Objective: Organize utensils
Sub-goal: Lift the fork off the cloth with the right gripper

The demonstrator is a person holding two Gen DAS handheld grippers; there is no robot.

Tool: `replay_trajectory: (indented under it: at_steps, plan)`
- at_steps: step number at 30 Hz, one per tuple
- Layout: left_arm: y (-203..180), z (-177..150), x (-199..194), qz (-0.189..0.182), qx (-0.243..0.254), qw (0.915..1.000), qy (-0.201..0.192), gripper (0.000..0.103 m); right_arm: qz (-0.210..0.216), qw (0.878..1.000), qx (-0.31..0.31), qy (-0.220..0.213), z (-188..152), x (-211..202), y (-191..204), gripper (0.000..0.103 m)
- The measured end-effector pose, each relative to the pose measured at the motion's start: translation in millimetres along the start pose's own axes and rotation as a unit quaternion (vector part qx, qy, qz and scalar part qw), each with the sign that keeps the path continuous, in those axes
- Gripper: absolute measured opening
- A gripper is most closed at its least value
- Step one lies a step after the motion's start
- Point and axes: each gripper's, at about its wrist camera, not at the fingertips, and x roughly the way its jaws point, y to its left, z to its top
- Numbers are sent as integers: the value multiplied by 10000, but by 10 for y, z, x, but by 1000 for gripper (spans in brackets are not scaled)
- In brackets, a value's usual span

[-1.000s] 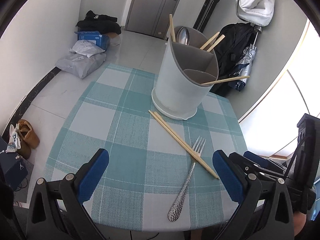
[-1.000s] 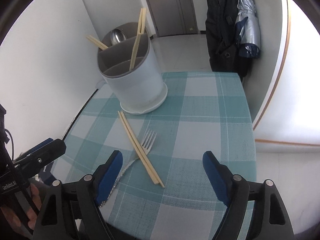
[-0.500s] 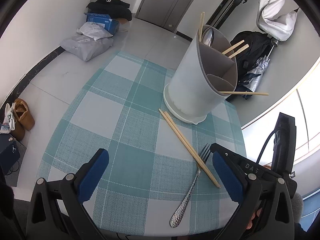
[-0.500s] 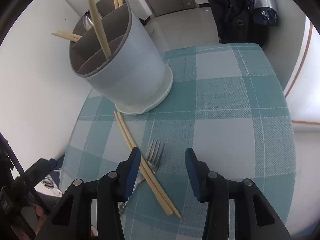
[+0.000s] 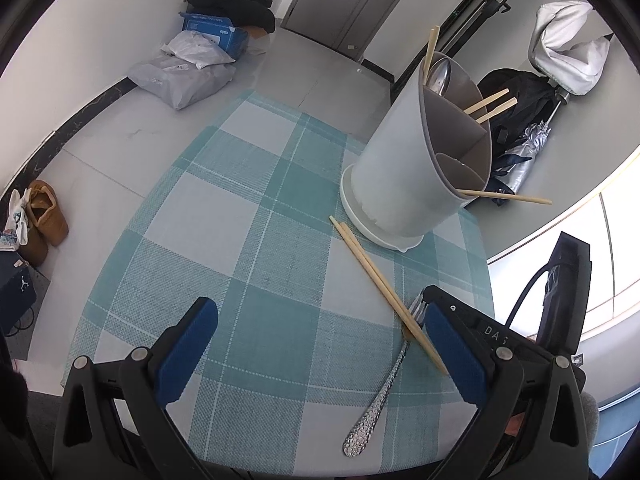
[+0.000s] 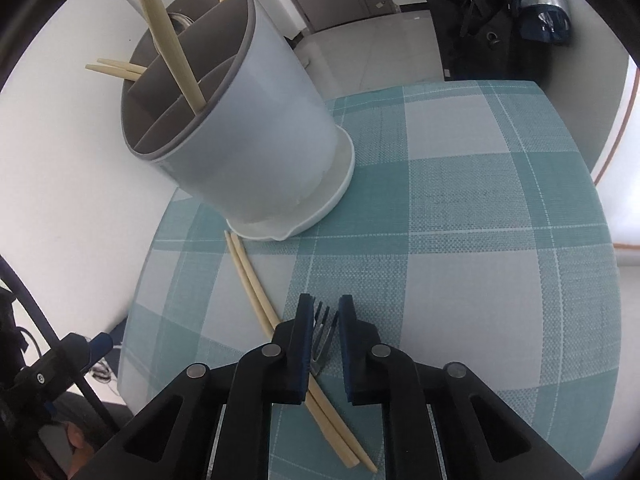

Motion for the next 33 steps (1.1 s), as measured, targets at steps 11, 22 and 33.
replay_trajectory:
  at_steps: [11,22,33]
  plan:
    - [-58,-6,93,63,-32,9999,141,102,35,9990,-93,-431,63,-202,-21,1]
    - [-108,-70,254,376,-16,9985,386,102,-540,9882,-454,-1361,138,-671,-30,1]
    - [-4,-68,305,845,-167,9954,419,102,-496,9836,-416,-1684,171,-873,-129,1]
